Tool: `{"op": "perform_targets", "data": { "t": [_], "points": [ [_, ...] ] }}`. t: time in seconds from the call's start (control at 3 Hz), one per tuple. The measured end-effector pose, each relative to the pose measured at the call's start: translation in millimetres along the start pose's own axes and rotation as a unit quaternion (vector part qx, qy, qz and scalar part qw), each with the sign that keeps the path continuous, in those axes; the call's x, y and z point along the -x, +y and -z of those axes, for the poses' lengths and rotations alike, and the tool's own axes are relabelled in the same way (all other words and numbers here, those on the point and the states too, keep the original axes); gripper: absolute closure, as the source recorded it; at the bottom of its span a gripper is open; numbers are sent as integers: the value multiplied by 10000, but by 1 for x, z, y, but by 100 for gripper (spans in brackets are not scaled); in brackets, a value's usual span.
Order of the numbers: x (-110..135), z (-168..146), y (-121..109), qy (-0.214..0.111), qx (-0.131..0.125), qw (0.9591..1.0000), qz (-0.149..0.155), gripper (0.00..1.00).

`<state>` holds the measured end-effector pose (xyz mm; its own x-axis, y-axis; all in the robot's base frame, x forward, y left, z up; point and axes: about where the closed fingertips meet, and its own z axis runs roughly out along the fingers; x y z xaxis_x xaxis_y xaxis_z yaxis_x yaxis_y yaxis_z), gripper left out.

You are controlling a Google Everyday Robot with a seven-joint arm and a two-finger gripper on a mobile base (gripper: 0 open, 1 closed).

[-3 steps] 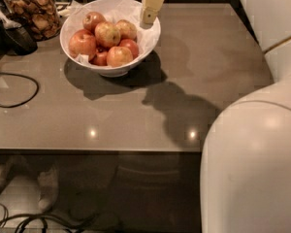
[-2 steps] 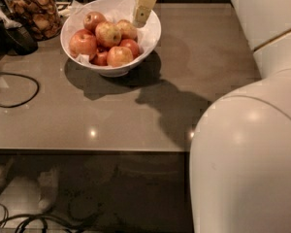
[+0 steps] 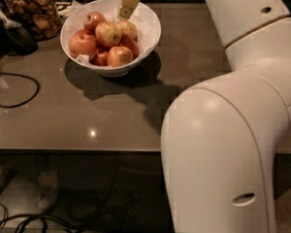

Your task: Pick apple from white bowl

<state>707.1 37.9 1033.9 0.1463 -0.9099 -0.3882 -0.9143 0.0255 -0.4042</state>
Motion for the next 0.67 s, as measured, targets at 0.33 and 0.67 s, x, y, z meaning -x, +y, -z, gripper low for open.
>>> {"op": "perform_targets", "data": {
  "t": [0.33,0.67],
  "points": [
    [8,-11,-2,-30,90,10000,29,33],
    [16,-26,-1,-48,229,9997,46,26]
  ]
}}
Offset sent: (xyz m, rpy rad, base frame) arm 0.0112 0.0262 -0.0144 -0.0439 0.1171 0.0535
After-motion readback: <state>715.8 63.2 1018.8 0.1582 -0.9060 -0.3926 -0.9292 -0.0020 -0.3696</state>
